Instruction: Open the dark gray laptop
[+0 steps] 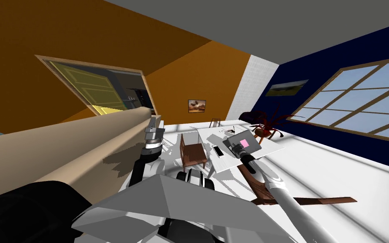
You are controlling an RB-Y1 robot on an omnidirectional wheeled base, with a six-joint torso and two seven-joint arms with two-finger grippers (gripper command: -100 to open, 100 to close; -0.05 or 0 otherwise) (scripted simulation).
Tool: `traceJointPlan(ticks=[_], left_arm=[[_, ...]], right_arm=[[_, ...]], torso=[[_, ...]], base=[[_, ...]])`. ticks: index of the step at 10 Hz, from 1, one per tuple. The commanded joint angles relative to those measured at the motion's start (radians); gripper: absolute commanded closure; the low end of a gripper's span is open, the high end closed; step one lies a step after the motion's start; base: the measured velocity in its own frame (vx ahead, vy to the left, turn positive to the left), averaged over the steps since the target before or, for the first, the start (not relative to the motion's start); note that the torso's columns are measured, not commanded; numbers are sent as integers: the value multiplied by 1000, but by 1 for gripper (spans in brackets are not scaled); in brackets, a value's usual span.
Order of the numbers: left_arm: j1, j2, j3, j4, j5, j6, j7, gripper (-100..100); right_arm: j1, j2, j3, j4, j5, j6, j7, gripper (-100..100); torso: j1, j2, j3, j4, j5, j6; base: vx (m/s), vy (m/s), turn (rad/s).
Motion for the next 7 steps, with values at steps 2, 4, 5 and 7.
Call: traceJointPlan(ticks=[2, 4, 5, 7], left_arm=[[0, 0, 0, 0, 0, 0, 0, 0], [0, 0, 0, 0, 0, 0, 0, 0], [0, 0, 0, 0, 0, 0, 0, 0], [0, 0, 0, 0, 0, 0, 0, 0]], right_arm=[[-12, -105, 10, 76, -34, -28, -29, 100], [-22, -160, 28, 120, -64, -43, -60, 100], [-22, -195, 28, 131, -64, -43, -60, 100], [-19, -262, 48, 110, -85, -61, -119, -100]], torso=[[2, 0, 0, 0, 0, -1], [-1, 0, 0, 0, 0, 0], [3, -1, -1, 0, 0, -1], [0, 1, 0, 0, 0, 0]], base=[[20, 103, 96], [27, 80, 53], [29, 111, 74], [9, 77, -3]])
